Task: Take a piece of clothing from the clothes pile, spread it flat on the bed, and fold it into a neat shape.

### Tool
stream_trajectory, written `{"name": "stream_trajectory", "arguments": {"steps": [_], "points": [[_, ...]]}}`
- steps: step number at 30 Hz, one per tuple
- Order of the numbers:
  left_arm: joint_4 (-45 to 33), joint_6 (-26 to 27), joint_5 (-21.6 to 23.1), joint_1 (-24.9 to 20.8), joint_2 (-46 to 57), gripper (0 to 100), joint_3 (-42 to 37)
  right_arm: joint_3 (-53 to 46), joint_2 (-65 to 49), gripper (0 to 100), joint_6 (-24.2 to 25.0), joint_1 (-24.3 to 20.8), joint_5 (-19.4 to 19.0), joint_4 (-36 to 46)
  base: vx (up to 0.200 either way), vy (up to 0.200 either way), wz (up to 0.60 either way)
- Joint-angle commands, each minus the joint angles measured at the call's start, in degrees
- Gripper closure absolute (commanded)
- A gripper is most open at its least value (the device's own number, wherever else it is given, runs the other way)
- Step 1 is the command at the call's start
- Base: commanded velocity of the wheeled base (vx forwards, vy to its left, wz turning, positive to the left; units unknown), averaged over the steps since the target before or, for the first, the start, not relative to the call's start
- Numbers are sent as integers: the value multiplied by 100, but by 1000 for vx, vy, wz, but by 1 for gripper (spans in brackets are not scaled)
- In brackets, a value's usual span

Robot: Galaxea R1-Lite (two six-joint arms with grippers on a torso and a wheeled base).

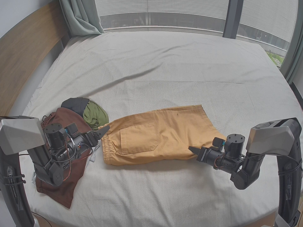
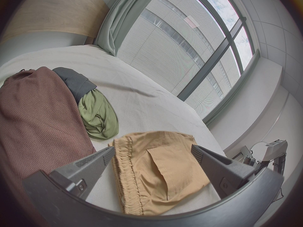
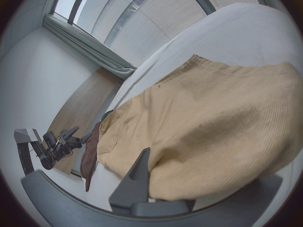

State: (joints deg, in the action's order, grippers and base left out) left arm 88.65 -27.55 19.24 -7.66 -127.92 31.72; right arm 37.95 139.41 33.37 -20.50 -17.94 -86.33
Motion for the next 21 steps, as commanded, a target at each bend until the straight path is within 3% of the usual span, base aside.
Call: {"name": "stream_trajectory", "arguments": {"steps": [1, 15, 21], "points": [[3, -5, 1, 1, -5, 0, 18, -631, -362, 100, -137, -6, -7, -33, 0, 0, 0], [3, -110, 89, -105, 12, 0, -8, -1800, -599, 100, -401, -33, 10, -191, 0, 0, 0], [3, -66, 625, -34, -23, 0, -113, -1853, -529, 100, -392, -33, 54, -191, 0, 0, 0]]}}
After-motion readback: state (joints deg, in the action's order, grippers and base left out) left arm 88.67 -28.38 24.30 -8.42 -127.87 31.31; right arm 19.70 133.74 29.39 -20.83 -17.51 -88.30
